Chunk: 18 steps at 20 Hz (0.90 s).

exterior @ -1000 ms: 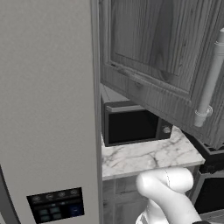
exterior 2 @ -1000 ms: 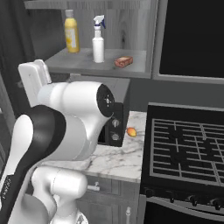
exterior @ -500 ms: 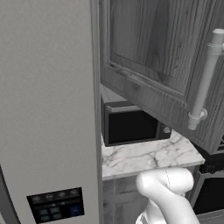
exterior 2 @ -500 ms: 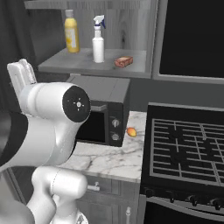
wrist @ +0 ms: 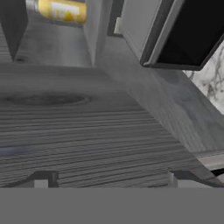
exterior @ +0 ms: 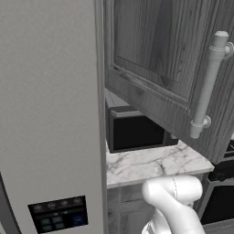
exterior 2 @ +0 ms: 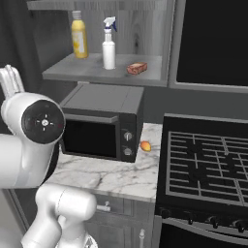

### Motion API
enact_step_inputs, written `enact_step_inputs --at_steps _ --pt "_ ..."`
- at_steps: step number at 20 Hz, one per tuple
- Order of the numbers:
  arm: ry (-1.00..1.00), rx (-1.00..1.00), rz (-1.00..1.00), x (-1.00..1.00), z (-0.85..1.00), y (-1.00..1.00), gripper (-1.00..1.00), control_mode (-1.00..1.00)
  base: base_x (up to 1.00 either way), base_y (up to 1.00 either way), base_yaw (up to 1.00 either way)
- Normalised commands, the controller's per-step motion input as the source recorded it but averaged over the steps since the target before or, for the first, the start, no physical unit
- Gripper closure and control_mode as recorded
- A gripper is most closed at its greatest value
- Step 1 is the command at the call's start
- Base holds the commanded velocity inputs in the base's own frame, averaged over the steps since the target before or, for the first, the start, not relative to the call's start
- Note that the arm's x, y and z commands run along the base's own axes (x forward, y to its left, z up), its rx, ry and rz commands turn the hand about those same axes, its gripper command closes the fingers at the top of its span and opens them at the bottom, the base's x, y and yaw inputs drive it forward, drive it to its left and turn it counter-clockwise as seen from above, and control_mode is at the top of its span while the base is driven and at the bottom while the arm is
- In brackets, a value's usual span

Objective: Pick the spray and bar soap from the cabinet and place them on the counter.

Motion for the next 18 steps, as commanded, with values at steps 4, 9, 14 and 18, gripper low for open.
enact_step_inputs --at_steps 4,9,14,18 --pt "-0.05 -0.02 -0.16 0.09 0.00 0.22 -1.00 -1.00 0.00 0.00 0.00" --pt "-0.04 -0.02 -0.15 0.08 0.00 0.24 -1.00 -1.00 0.00 0.00 0.00" --pt "-0.02 0.00 -0.11 0.04 0.00 0.32 -1.00 -1.00 0.00 0.00 0.00" --pt "0.03 0.01 0.02 0.00 -0.01 0.50 -1.00 -1.00 0.00 0.00 0.00"
